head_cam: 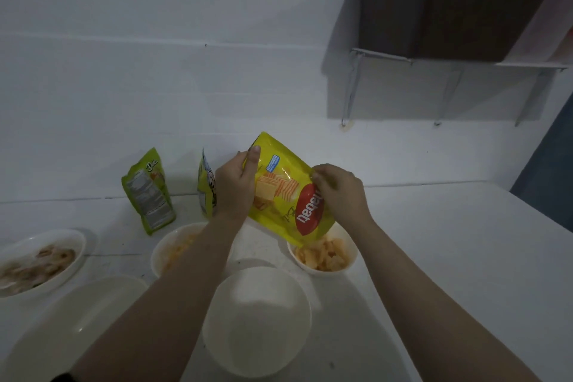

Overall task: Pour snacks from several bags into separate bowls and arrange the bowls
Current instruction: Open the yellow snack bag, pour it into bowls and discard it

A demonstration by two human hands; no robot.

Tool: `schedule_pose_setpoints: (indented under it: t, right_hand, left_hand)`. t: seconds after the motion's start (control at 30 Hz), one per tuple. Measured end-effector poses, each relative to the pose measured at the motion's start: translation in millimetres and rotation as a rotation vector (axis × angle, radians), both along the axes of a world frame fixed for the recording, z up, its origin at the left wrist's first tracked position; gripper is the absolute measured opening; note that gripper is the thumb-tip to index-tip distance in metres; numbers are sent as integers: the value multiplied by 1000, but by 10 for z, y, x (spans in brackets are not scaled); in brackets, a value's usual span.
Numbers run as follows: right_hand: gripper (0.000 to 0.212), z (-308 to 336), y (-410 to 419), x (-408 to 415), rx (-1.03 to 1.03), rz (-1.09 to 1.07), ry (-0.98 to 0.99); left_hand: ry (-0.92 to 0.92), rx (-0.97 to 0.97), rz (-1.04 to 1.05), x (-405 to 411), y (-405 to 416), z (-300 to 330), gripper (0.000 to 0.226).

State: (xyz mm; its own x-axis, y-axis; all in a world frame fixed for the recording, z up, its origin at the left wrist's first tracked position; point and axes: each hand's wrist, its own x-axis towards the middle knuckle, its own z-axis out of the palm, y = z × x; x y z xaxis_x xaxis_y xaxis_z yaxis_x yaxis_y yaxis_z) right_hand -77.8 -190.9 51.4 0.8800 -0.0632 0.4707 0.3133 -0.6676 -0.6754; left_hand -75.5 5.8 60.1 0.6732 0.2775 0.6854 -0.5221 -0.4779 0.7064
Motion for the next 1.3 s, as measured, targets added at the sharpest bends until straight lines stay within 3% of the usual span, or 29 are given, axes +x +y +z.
schedule_pose_setpoints:
  t: [0.23,0.4,0.5,0.57,0.63,0.73,0.83,1.07,1.23,1.3]
  right_hand:
    - [18,4,6,-12,150,-33,-28]
    - [20,-88,-110,-68,228,-80,-37]
    - [21,-100,-182,-91,286,-96,-44]
    - [21,-119,-221,-107,328,-95,-35]
    - [21,-151,-260,-124,374,-100,-31]
    - [19,-238,-327,-151,474,-88,-23]
    - [20,-339,-409,-163,554,-53,-7]
    - [21,-454,-512,-252,586,-11,1]
    - [22,-528,-664,-294,562,-41,-19]
    - [22,-577,-670,-306,571,-39,-13]
  left_hand:
    - [-30,53,-1,-58,35,-21,43]
    - [99,-90,168,7,64,-355,68]
    - [220,-377,-82,-51,-60,-544,95]
    - [395,-488,-255,-68,-160,-633,102]
    - [546,-439,-439,-49,-237,-712,84]
    - [542,-401,-728,-56,-338,-634,39]
    - [563,-423,-933,-70,-403,-530,41]
    - [615,-330,-955,7,-533,-430,71]
    - [603,-290,-921,96,-485,-240,79]
    - [587,-265,-923,126,-477,-140,70]
